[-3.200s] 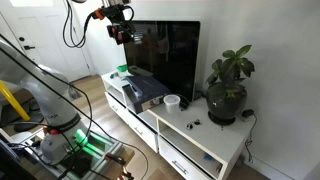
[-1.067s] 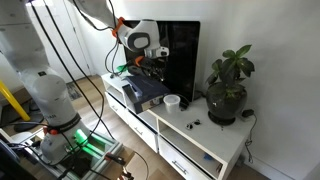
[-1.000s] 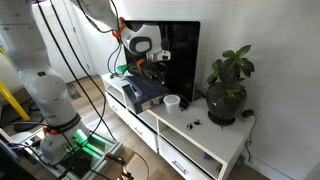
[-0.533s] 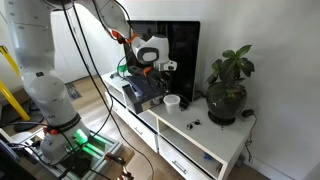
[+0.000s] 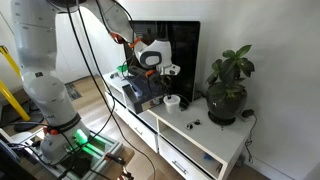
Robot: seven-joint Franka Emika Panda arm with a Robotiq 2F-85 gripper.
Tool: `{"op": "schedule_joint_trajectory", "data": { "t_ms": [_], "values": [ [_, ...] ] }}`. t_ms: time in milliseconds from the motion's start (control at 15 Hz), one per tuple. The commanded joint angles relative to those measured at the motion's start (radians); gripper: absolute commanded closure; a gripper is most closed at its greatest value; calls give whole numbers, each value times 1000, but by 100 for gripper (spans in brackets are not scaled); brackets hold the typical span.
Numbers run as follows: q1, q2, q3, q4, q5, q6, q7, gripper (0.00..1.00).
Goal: Remove the lid from the clear bowl and then put the pair of glasses in the bowl
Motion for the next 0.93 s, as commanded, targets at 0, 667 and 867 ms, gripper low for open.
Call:
{"op": "schedule_joint_trajectory", "data": {
  "t_ms": [0, 667, 867],
  "values": [
    [-33, 43, 0, 50, -1, -46, 102, 0],
    [-185, 133, 123, 146, 181, -51, -42, 23],
    [-206, 165, 135, 176, 199, -63, -50, 51]
  ]
}}
